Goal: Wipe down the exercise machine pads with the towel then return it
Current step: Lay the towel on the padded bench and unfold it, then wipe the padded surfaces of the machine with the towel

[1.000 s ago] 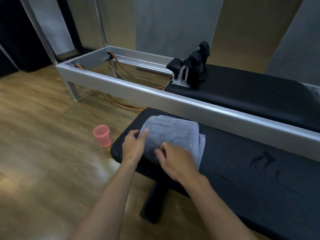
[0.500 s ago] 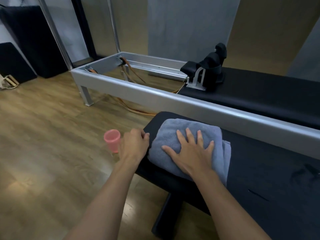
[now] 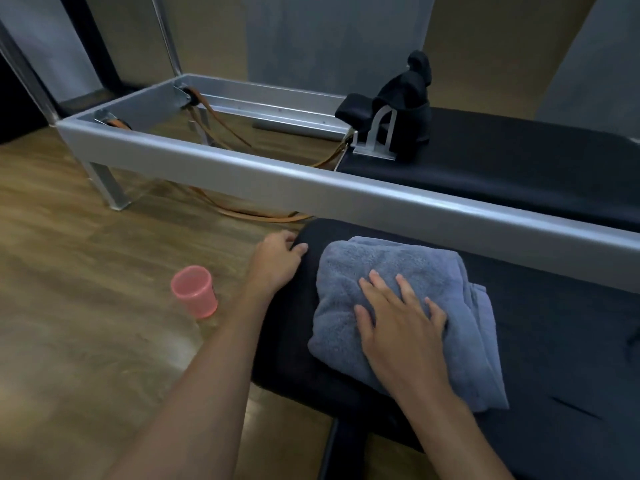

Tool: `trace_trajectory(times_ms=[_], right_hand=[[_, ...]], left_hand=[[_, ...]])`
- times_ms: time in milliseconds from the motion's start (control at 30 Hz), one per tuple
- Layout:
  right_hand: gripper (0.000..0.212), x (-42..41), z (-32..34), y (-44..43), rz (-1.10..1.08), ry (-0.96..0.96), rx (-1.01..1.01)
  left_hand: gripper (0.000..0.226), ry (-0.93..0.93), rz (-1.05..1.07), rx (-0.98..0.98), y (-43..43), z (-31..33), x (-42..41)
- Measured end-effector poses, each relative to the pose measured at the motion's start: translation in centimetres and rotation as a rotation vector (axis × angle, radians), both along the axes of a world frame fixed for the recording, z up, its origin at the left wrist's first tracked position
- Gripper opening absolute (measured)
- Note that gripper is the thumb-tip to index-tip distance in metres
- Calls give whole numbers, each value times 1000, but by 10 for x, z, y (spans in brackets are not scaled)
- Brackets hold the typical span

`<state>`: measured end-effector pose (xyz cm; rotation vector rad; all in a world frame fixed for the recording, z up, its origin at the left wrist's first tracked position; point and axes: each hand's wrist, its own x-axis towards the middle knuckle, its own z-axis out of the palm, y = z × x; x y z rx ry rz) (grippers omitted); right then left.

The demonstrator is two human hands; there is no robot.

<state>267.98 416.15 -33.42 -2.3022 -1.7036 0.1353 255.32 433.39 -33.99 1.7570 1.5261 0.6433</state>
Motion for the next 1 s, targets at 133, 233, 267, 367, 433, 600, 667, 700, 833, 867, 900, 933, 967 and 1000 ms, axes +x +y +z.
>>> trace_trajectory(times_ms=[133,233,267,367,433,600,667,700,833,867,900,933,967,1000], right_hand=[[42,11,5,40,-2,0,-35],[40,14,10,85,-9,21,-23],[40,12,12,99,-8,23,-14],[61,5,13,124,-11,-73,-35],[68,1,11,125,-26,-116,-49],[41,-28,18,88,2,-125,20],[33,-54,17,59,66,-122,82],[31,-68,13,43,109,-120,106],[28,-104,0,-6,150,-183,209],[29,-109,-2,-13,134,-212,230],[34,-113,-2,-17,121,-234,235],[42,-115,-2,-18,115,-245,215],[50,-115,-2,-18,110,-253,187],[55,-113,-2,-14,104,-258,167]], left_hand=[[10,-93,48,-93,10,6,-2],[15,-261,66,-193,10,2,-4],[19,-312,72,-218,10,-2,-6],[21,-370,60,-197,10,-11,-11],[17,-423,49,-202,10,-13,-13],[26,-643,108,-399,-3,-3,-19],[33,-748,166,-516,-6,5,-24],[40,-774,147,-559,-7,7,-27],[68,-696,-20,-640,-1,7,-37],[71,-666,-46,-649,0,6,-38],[73,-651,-67,-659,1,6,-39],[74,-642,-79,-660,2,6,-38],[74,-638,-84,-655,3,5,-37],[74,-629,-80,-640,5,4,-36]])
